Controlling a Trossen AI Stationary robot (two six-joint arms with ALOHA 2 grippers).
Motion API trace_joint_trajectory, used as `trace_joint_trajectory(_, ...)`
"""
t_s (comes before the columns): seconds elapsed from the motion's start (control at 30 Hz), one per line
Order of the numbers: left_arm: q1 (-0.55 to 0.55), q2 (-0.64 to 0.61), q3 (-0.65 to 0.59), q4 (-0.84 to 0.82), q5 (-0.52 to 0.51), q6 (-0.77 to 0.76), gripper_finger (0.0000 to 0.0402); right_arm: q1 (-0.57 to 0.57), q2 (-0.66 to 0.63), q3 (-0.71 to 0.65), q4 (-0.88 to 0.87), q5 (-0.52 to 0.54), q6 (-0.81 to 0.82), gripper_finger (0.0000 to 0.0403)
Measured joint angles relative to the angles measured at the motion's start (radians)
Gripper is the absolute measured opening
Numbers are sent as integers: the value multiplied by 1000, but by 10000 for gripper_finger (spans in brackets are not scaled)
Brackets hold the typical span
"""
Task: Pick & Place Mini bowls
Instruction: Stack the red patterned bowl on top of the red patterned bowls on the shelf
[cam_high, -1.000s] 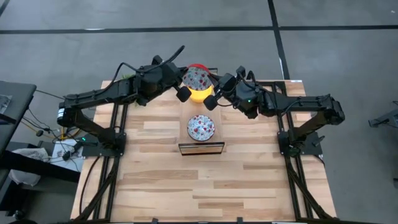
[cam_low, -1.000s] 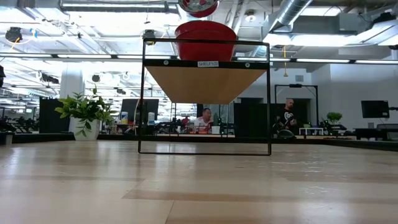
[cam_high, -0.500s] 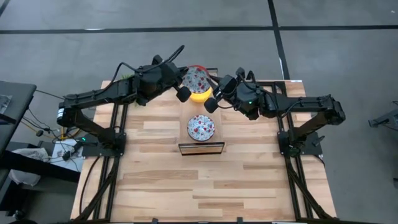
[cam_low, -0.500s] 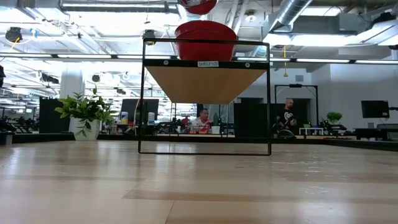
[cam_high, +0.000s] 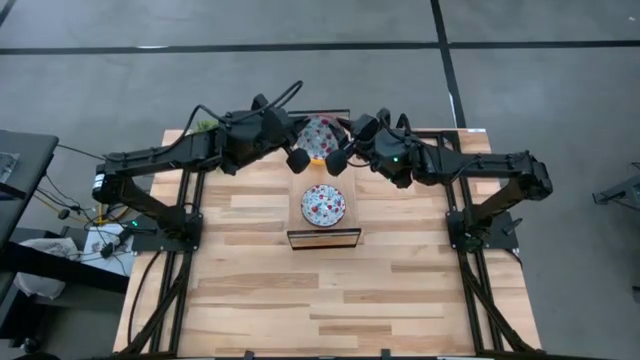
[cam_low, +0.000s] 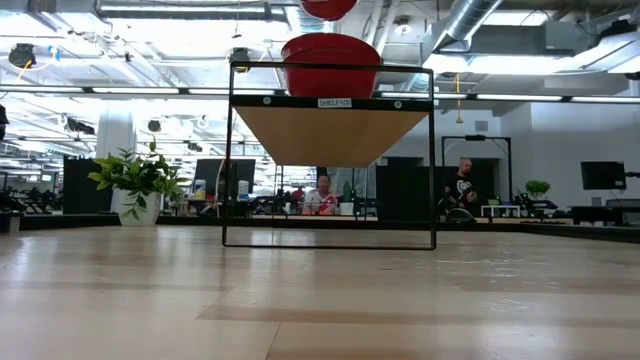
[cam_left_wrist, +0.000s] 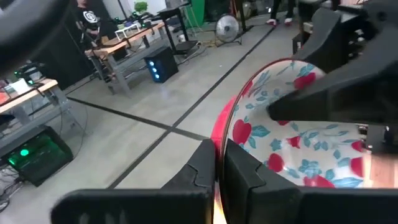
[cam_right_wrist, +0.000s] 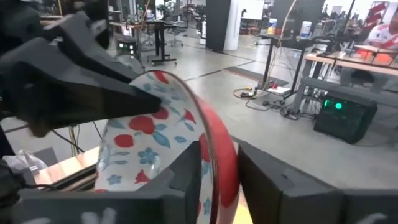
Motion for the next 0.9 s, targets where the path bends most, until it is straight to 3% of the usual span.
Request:
trace_joint_trajectory(0.23,-8,1,0,23,3,-13,9,-4,4,-1,-27,-1,4,14)
trace_joint_trajectory(0.9,-32,-15,1,23,21,24,46,20,-1,0,-107,3,50,9)
